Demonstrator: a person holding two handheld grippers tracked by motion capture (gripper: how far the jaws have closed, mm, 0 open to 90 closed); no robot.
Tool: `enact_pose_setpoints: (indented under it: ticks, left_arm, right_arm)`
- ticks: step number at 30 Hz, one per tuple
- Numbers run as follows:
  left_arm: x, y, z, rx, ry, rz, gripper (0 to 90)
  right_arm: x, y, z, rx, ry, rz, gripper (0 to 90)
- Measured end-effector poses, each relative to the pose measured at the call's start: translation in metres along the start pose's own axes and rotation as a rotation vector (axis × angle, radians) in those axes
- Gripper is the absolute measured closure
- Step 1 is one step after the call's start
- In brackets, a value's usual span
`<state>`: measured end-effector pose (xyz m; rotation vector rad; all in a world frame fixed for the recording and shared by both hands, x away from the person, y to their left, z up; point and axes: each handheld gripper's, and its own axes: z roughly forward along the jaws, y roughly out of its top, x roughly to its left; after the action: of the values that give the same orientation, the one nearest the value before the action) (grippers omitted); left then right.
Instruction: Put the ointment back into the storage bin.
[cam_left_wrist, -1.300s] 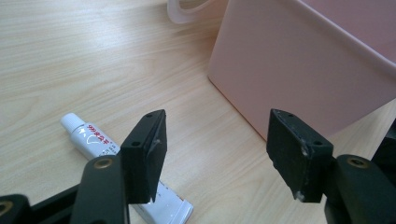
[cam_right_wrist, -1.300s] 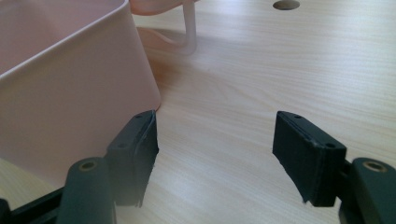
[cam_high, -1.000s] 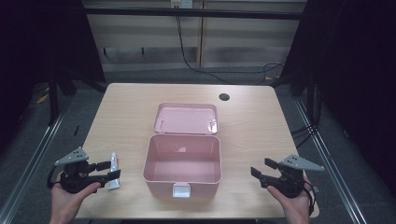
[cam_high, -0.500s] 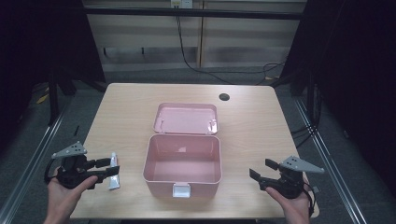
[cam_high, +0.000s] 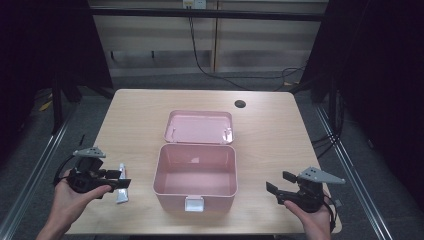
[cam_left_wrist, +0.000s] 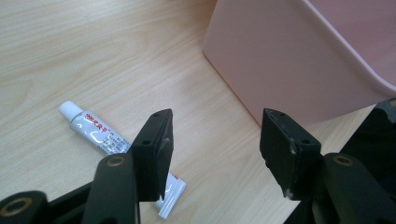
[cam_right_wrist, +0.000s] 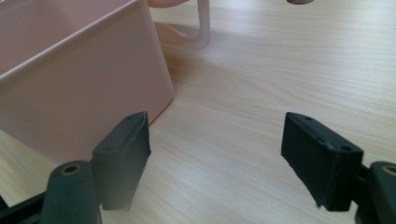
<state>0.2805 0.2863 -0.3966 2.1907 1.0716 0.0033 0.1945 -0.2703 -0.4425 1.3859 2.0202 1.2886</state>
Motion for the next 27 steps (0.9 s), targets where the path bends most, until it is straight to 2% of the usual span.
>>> enact_pose_setpoints:
  ticks: [2,5,8,10,13,15,17,20,27]
  left_arm:
    - [0.004,0.004,0.000,0.025,-0.001,-0.019,44.2]
    - [0.008,0.009,0.000,0.044,0.038,-0.068,51.2]
    - [0.011,0.012,0.000,0.085,0.019,-0.061,48.9]
    - [0.011,0.015,0.000,0.116,0.040,-0.055,49.0]
    - [0.013,0.017,-0.001,0.150,0.035,-0.041,48.7]
    - [0.014,0.019,-0.001,0.174,0.054,-0.048,47.5]
    - [0.015,0.020,0.001,0.184,0.053,-0.058,47.3]
    - [0.020,0.020,0.006,0.194,0.080,-0.093,47.3]
    - [0.037,0.019,0.018,0.263,0.078,-0.125,48.7]
  right_arm:
    - [0.000,0.000,0.000,0.001,0.006,0.001,23.9]
    - [0.000,0.000,0.000,0.003,0.009,0.001,23.9]
    - [0.000,-0.001,0.001,0.014,0.017,0.008,23.7]
    - [0.000,-0.001,0.002,0.015,0.018,0.002,23.6]
    - [0.000,0.000,0.002,0.016,0.022,0.000,23.6]
    - [0.000,0.000,0.002,0.019,0.023,0.001,23.6]
    - [0.001,-0.001,0.003,0.023,0.026,0.005,23.5]
    - [0.001,-0.001,0.003,0.026,0.030,0.004,23.2]
    - [0.000,-0.001,0.004,0.030,0.032,0.003,23.1]
